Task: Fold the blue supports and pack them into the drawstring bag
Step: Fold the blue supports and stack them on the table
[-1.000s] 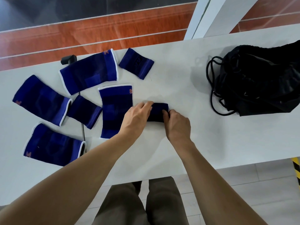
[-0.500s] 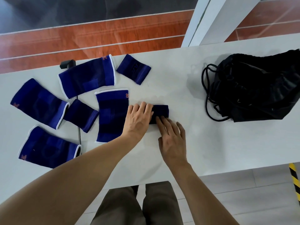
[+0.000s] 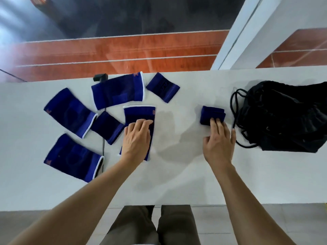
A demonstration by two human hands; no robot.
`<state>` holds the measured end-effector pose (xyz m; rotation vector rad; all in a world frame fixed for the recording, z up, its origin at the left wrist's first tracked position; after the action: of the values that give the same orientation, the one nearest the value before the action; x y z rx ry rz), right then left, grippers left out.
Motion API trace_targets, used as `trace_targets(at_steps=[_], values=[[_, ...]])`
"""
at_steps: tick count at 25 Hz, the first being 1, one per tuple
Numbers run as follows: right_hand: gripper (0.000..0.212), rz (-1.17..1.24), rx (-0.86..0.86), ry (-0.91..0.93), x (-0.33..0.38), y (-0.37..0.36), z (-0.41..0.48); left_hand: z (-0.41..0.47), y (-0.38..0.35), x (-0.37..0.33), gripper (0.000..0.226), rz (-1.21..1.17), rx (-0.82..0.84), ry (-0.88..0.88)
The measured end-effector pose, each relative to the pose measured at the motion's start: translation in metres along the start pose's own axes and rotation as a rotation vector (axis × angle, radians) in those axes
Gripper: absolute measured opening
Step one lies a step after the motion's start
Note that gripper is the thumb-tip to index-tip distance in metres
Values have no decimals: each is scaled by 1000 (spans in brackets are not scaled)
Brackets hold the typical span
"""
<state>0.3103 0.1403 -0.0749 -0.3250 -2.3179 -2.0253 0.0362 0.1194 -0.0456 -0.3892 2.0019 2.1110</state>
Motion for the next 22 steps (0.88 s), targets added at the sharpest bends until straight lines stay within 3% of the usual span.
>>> trace_targets(at_steps=[4,7,12,15,18,22], values=[[60,47,-88,-9,20,12,-4,-19,22,77,41,79,88,231],[58,114,-92,136,65,12,-18,-19,24,102,49,58,176,292],[58,139,165,595,150,-16,-54,-19,31,112,23,-14,97,327],[54,115,320,619,165,-31,-62,-19,53,109,16,-14,-53,387],[52,154,353,593,162,-30,-59,-19,68,79,14,-139,-214,265],[38,160,111,324,125,-6,-41,-28,37,15,13,-199,-180,-77]])
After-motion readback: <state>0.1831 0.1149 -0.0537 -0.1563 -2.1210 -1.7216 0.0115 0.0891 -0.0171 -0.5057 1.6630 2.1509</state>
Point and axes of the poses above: each hand's wrist, its own z-axis towards the middle knuckle, its own y-axis out of the back of the hand, x = y × z, the point moved 4 cm from there along z, towards the middle knuckle, and after that the axes turned 2 degrees about -x, right-handed, at the moved point
